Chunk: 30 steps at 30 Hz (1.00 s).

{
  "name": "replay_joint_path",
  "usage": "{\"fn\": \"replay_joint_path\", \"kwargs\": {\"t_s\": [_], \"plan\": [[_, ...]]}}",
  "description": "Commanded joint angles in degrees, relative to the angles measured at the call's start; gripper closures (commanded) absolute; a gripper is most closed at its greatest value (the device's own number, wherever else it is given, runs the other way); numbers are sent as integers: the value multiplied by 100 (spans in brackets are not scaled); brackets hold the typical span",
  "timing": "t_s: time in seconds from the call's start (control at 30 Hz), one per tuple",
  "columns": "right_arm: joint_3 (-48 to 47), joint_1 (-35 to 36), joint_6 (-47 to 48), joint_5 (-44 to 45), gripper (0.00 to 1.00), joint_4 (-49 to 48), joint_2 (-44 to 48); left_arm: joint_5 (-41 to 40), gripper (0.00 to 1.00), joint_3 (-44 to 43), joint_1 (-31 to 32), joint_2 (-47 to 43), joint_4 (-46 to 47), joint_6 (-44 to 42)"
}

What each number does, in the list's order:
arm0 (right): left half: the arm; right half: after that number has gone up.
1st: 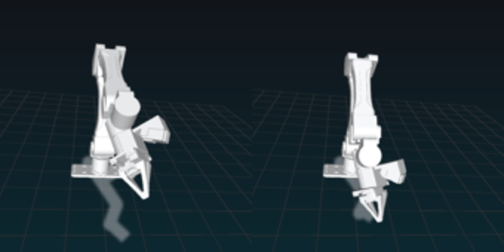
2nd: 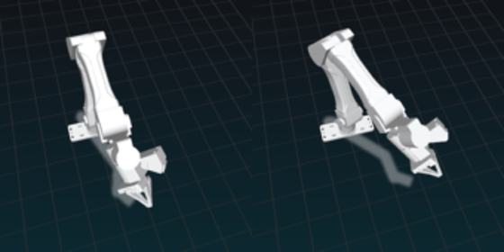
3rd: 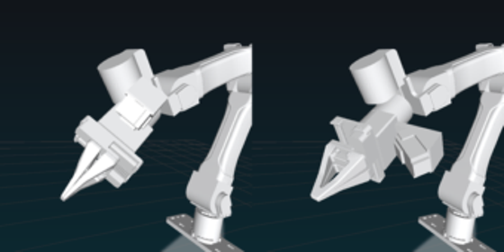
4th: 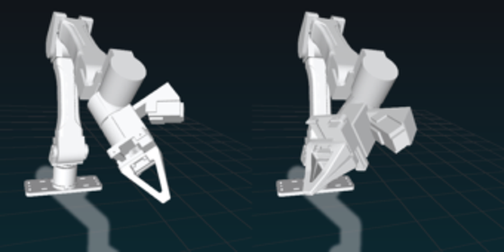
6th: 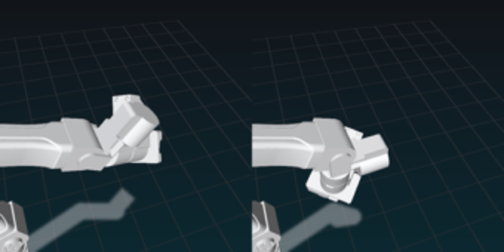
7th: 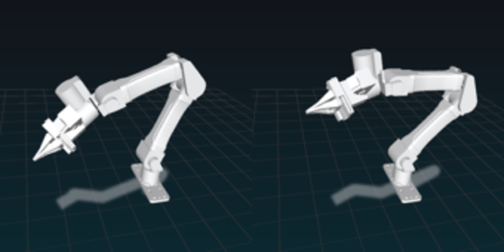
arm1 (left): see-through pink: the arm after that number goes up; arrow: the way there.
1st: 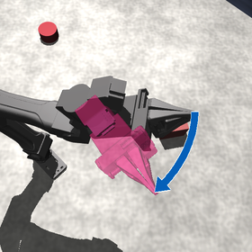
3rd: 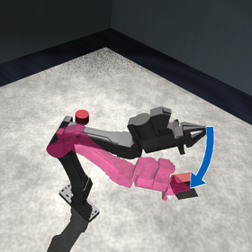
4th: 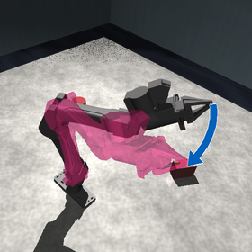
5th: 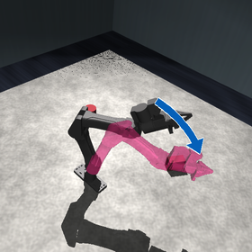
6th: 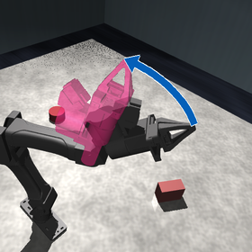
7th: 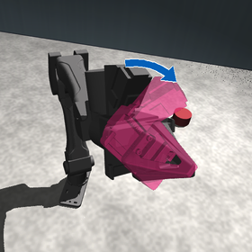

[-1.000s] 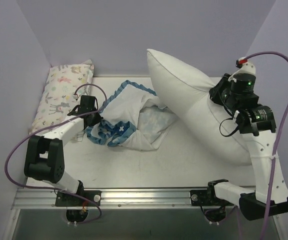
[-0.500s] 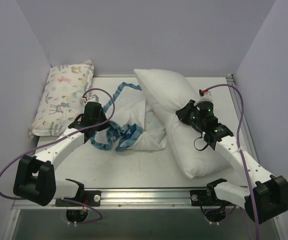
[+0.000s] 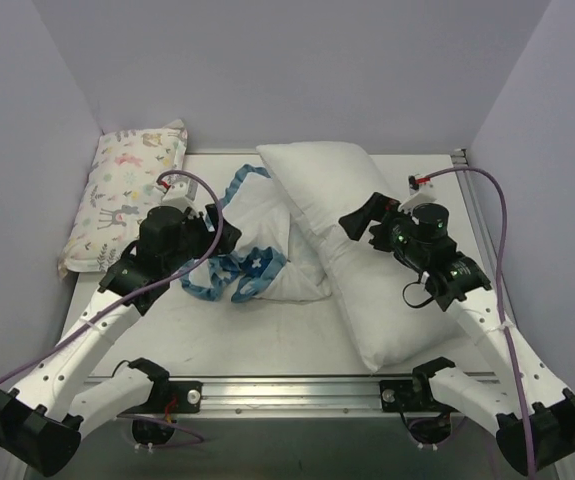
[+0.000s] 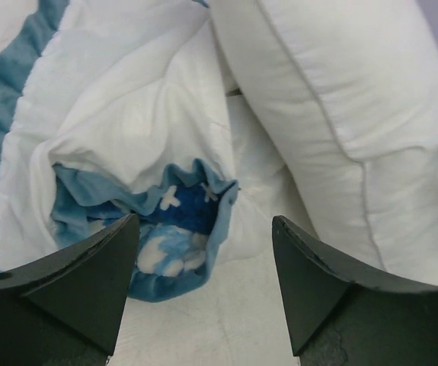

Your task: Remove the pillowcase from the pillow

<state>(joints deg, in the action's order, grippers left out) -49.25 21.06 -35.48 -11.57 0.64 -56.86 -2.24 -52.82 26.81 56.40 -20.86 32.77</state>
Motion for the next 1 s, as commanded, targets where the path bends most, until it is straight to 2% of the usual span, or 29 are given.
{"fn": "replay_joint_path", "kwargs": {"t_s": [0.0, 0.13, 0.3, 0.97], "plan": [[-322, -14, 199, -56, 0, 812, 595, 154, 22, -343, 393, -243, -304, -289], [-50, -14, 252, 514, 0, 1429, 1325, 66, 21, -256, 956, -507, -444, -596], [276, -32, 507, 1139, 0, 1965, 2108, 66, 21, -1, 1081, -823, -638, -825], [346, -23, 780, 1017, 0, 2019, 2161, -5, 20, 140, 1081, -1175, -568, -860]]}}
